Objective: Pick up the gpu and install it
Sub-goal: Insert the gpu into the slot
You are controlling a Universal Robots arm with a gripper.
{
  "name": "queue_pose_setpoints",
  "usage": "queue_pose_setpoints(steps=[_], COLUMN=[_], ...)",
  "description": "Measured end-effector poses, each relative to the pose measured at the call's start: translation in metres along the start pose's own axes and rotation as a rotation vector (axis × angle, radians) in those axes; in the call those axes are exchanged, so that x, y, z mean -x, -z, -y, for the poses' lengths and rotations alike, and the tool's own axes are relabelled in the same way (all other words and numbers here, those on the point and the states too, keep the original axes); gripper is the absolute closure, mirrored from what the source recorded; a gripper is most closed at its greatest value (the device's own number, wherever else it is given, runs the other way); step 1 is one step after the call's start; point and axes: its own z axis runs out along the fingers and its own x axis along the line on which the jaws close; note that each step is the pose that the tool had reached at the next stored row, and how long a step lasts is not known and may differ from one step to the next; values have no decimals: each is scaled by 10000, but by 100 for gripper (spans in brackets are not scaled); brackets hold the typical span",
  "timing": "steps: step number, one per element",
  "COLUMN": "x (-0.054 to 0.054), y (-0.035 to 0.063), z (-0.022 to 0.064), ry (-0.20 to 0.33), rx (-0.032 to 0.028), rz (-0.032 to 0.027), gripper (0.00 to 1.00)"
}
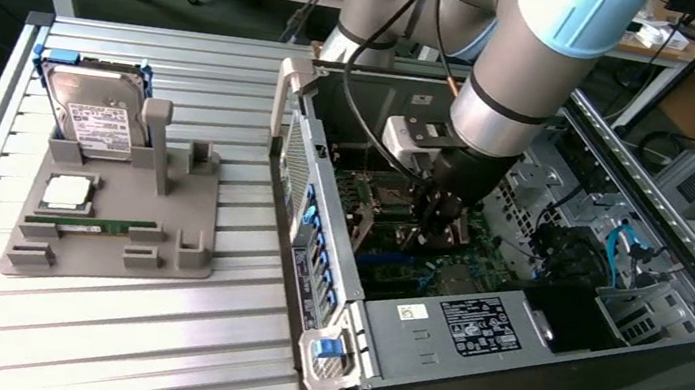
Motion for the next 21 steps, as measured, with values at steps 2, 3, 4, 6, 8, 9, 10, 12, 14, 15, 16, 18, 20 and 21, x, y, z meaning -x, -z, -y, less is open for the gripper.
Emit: queue_pose_setpoints(steps=[2, 3, 4, 6, 8, 9, 10, 12, 14, 15, 16, 18, 20, 21], x=[1, 3, 5, 6, 7, 14, 28, 32, 32, 32, 36, 54, 80, 92], y=[1, 2, 2, 4, 4, 5, 4, 3, 4, 4, 3, 3, 3, 1], z=[-1, -1, -1, -2, -3, -4, -4, -3, -6, -11, -18, -63, -102, -115], ry=[-4, -10, -15, -33, -45, -66, -97, -263, -440, -444, -444, -443, -443, -443], rx=[0, -1, -3, -11, -12, -12, -13, -14, -15, -15, -16, -15, -15, -15], rz=[-48, -135, -212, -295, -313, -317, -316, -319, -322, -322, -319, -321, -320, -320], gripper=[73, 73, 73, 73, 73, 73, 73, 73, 73, 73, 73, 73, 73, 73])
